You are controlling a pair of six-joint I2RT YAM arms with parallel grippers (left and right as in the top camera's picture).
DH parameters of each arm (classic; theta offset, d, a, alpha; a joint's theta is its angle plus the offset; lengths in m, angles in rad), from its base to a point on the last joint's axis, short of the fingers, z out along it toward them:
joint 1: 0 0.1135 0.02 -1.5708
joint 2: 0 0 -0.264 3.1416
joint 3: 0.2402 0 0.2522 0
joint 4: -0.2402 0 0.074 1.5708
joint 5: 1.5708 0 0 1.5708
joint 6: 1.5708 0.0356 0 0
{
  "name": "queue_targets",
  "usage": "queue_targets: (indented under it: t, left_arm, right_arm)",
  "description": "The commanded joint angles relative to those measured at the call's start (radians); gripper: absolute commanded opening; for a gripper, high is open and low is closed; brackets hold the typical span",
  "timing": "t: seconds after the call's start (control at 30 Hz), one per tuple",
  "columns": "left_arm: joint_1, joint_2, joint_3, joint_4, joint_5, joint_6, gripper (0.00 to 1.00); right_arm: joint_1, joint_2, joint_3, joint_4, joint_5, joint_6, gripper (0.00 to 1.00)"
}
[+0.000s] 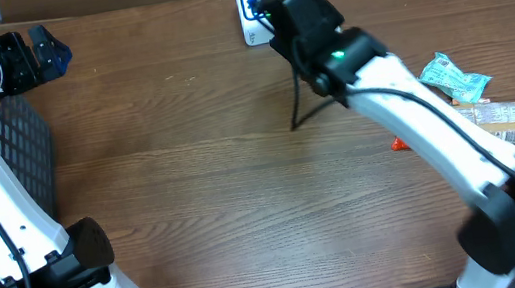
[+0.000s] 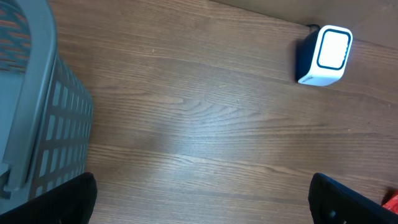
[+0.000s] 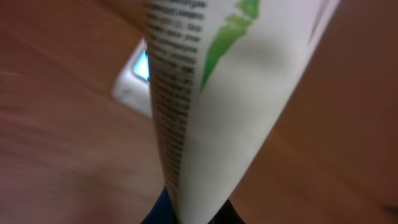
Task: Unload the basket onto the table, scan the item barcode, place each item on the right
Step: 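Carry the white tube to the right side and release it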
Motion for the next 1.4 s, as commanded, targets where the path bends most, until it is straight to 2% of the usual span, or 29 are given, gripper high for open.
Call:
queue_targets:
  t: [0.0,0.1,0.23,0.3,0.6,0.87,0.9,1.0,1.03,1.2,1.37]
  left_arm:
    - [-0.008,0.002,0.002,-0.002,0.008,0.019,1.00]
    - [-0.008,0.002,0.002,-0.002,0.008,0.019,1.00]
    - [-0.008,0.002,0.002,-0.002,0.008,0.019,1.00]
    - [-0.008,0.002,0.002,-0.002,0.008,0.019,1.00]
    - [-0.008,0.002,0.002,-0.002,0.008,0.019,1.00]
    - [-0.008,0.002,0.002,-0.002,0.008,0.019,1.00]
    - [-0.008,0.002,0.002,-0.002,0.008,0.019,1.00]
    - [-0.008,0.002,0.002,-0.002,0.008,0.019,1.00]
    - [-0.008,0.002,0.002,-0.002,0.008,0.019,1.00]
    - [-0.008,0.002,0.002,-0.002,0.008,0.019,0.99]
    - [-0.008,0.002,0.002,-0.002,0.008,0.019,1.00]
  right_arm:
    - [-0.044,-0.085,0.027,-0.137,-0.364,0.429,0.04]
    - [-0.100,-0.100,0.027,-0.301,-0.480,0.600,0.04]
    - [-0.189,-0.100,0.003,-0.483,-0.428,0.879,0.04]
    - [-0.243,-0.100,-0.025,-0.511,-0.372,0.957,0.04]
    - [-0.494,-0.099,-0.209,-0.414,-0.292,1.334,0.04]
    - [-0.652,-0.099,-0.430,-0.193,-0.347,1.411,0.04]
    - [-0.660,-0.099,-0.447,-0.178,-0.349,1.411,0.10]
    - [-0.671,-0.099,-0.470,-0.182,-0.349,1.369,0.96]
    - [-0.671,-0.101,-0.468,-0.182,-0.354,1.332,1.00]
    - [-0.671,-0.137,-0.427,-0.181,-0.488,1.065,1.00]
    - [-0.657,-0.286,-0.392,-0.227,-0.705,0.779,1.00]
